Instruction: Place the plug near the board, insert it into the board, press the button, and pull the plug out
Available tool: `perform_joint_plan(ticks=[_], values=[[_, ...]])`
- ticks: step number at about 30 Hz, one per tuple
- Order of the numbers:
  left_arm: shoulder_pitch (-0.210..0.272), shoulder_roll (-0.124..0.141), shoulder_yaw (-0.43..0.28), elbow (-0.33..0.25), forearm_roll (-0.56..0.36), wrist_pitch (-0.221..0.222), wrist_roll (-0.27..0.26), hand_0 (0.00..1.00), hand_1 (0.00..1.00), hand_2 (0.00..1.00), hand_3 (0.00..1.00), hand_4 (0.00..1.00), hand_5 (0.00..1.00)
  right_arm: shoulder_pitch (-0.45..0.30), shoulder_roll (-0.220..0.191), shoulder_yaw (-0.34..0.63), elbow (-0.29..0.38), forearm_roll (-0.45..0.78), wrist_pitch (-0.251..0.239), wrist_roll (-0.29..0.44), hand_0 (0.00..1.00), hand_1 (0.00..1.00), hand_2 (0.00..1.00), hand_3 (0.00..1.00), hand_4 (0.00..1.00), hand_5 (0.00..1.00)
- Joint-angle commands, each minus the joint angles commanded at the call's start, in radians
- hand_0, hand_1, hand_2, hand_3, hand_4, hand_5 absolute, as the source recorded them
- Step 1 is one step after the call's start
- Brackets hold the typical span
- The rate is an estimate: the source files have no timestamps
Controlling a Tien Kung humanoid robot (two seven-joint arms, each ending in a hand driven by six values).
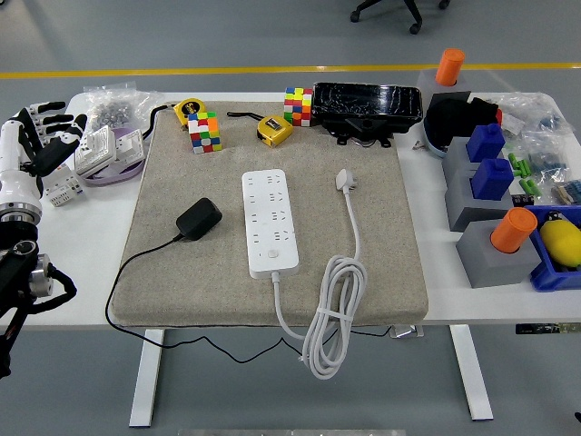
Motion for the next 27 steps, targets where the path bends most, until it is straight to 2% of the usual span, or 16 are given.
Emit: perform_joint_plan(ticks=[27], values=[[0.036, 0.010, -0.041, -0.034, 0.027, -0.025, 0.032, 0.501, 0.569, 0.563, 0.583, 0.761, 0.202, 0.007, 0.002, -0.070, -0.007, 0.013, 0.001, -0.004, 0.670, 0.677, 0.674, 0.582, 0.970, 0.533]])
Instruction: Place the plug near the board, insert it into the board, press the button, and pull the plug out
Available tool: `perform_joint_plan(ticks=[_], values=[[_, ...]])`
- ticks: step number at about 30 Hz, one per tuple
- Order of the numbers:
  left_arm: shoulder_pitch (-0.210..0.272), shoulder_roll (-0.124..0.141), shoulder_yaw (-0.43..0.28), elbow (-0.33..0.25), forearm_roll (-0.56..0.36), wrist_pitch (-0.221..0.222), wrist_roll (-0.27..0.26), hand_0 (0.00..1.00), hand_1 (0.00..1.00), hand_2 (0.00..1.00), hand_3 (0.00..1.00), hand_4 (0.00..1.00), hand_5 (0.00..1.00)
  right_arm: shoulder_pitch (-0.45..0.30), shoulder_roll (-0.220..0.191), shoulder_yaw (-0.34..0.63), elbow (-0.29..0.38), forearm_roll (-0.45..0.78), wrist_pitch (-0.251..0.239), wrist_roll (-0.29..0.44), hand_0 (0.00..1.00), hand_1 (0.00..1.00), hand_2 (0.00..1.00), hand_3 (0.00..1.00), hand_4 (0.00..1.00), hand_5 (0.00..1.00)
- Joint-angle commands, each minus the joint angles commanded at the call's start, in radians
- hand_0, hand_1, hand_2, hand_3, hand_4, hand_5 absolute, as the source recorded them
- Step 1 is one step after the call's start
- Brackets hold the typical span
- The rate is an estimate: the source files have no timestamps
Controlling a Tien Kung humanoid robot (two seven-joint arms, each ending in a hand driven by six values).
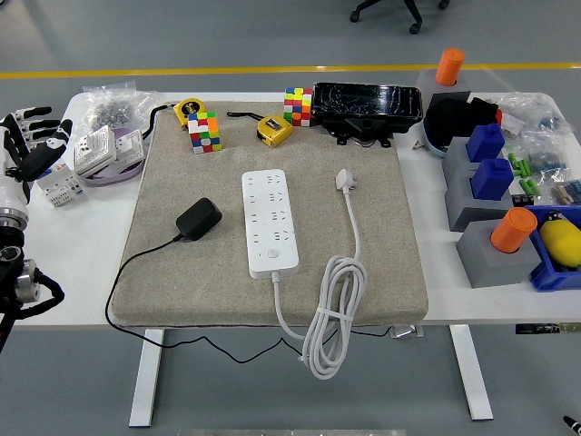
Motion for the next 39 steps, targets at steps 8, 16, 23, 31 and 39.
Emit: perform_joint_plan(ticks=[8, 16, 23, 31, 39], values=[[0.010, 0.005, -0.005, -0.002, 0.005, -0.004, 0.009, 0.503, 0.570, 0.564, 0.584, 0.761, 0.202, -0.004, 0.003, -0.018, -0.004, 0.004, 0.000, 0.000, 0.669, 0.676, 0.674, 0.583, 0.969, 0.534], [0.014, -0.004, -0.003, -0.003, 0.008, -0.012, 0.019, 0.509, 0.571, 0.566, 0.587, 0.762, 0.206, -0.007, -0.002, -0.037, -0.001, 0.010, 0.002, -0.003, 0.669, 0.677, 0.674, 0.583, 0.968, 0.534], [0.017, -0.003, -0.013, -0.014, 0.007, -0.022, 0.024, 0.510, 0.571, 0.566, 0.587, 0.763, 0.209, -0.013, -0.023, -0.036, 0.006, 0.007, -0.003, -0.004, 0.669, 0.677, 0.675, 0.583, 0.969, 0.536], [0.023, -0.010, -0.035, -0.031, 0.016, -0.036, 0.042, 0.510, 0.570, 0.566, 0.588, 0.764, 0.211, -0.032, -0.013, -0.002, -0.002, 0.001, 0.001, -0.007, 0.669, 0.677, 0.675, 0.584, 0.970, 0.536], [0.012, -0.012, -0.043, -0.045, 0.019, -0.044, 0.050, 0.498, 0.553, 0.562, 0.586, 0.767, 0.223, -0.015, -0.014, 0.023, 0.002, -0.006, 0.000, -0.007, 0.669, 0.676, 0.675, 0.583, 0.970, 0.538]])
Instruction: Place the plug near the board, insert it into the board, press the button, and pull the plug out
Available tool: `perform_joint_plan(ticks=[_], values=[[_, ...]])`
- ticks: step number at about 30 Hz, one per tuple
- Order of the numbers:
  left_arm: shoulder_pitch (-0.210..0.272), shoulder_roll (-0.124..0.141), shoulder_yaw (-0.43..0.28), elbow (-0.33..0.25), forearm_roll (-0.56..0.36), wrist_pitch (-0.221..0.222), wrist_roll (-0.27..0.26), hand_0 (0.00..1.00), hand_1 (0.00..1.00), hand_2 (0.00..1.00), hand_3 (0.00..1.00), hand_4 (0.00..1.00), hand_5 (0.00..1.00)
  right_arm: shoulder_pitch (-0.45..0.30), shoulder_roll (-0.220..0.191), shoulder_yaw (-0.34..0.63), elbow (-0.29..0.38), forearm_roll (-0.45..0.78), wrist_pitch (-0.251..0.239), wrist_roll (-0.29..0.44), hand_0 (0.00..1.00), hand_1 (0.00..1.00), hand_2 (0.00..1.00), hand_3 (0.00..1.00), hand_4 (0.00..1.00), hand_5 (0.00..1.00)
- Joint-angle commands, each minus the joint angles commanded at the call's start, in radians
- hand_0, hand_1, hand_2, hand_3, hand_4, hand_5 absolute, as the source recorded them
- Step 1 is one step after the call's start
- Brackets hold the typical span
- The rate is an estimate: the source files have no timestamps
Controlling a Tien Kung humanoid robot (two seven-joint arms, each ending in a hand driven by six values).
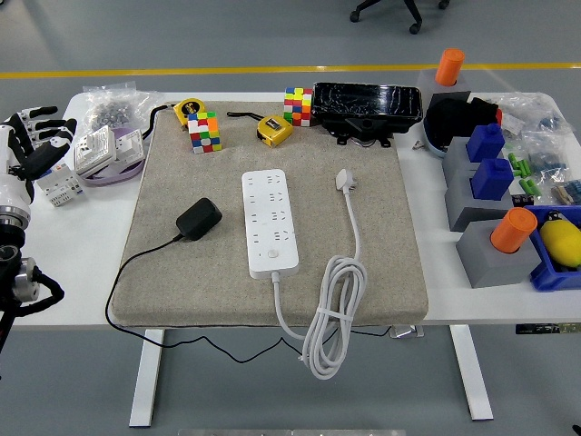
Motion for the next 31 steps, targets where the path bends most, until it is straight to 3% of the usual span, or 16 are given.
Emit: perform_joint_plan(ticks=[31], values=[[-0.026, -0.019, -0.032, -0.042, -0.005, -0.004, 0.006, 0.490, 0.542, 0.559, 0.586, 0.765, 0.230, 0.005, 0.017, 0.085, -0.004, -0.013, 0.000, 0.000, 0.669, 0.676, 0.675, 0.583, 0.970, 0.539]])
